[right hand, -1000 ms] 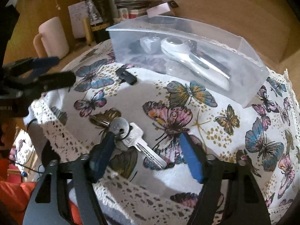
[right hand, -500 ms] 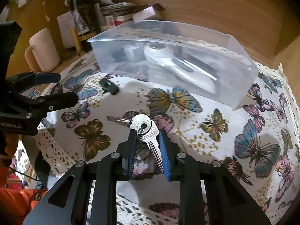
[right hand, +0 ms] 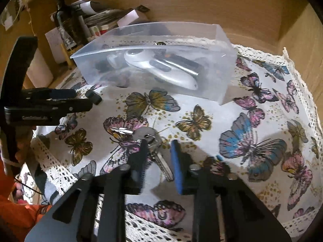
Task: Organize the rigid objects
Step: 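Grasp the key ring with the right tool while the left tool grasps the black USB adapter, then lift the keys with the right tool while the left tool carries the adapter toward the box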
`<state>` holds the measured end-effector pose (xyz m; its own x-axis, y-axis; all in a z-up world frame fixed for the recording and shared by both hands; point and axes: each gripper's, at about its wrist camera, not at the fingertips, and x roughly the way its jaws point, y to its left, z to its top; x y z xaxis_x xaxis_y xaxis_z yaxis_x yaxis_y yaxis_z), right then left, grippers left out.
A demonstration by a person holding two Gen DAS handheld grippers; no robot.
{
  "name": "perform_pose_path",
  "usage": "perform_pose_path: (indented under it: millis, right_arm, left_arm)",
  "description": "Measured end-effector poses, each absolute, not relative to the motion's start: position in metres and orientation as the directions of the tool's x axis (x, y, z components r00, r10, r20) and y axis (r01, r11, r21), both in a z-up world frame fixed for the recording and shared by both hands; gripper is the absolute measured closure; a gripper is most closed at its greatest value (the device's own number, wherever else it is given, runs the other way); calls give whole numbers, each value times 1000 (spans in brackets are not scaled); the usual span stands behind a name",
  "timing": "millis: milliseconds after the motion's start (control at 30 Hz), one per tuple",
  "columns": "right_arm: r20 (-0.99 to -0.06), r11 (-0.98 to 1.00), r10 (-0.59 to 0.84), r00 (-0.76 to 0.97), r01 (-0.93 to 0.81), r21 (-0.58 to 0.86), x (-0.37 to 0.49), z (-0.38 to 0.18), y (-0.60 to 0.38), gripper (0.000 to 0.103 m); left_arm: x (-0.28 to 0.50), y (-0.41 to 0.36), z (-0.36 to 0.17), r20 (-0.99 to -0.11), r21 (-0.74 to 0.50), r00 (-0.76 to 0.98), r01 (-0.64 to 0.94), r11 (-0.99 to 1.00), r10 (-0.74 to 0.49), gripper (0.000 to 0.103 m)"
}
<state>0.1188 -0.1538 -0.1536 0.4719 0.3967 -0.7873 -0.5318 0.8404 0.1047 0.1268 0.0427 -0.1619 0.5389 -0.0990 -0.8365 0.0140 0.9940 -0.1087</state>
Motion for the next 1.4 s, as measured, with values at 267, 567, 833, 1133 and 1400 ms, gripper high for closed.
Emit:
perform_pose_path:
  millis: [267, 567, 833, 1133, 1400]
  right_arm:
    - [-793, 811, 416, 446, -576, 102, 119, -156, -146, 53]
    - [-799, 789, 394, 455, -613, 40, 123, -162, -129, 55]
    - [-786, 801, 421, 453, -592, 87, 127, -159, -136, 80]
    - [-744, 820, 422, 518, -568, 70, 117, -143, -143, 81]
    - [-694, 829, 425, 581, -558, 40, 111, -120, -147, 81]
  left_arm:
    - [134, 19, -164, -835, -16, 548, 79, 997, -57, 38]
    - [136, 21, -167, -823, -14, 565, 81, 997, -57, 59]
    - [125, 16, -163, -809, -43, 578, 119, 992, -105, 59]
    - [111, 20, -145, -770, -55, 629, 105, 993, -109, 59]
    - [104, 22, -125, -724, -63, 680, 103, 993, -116, 59]
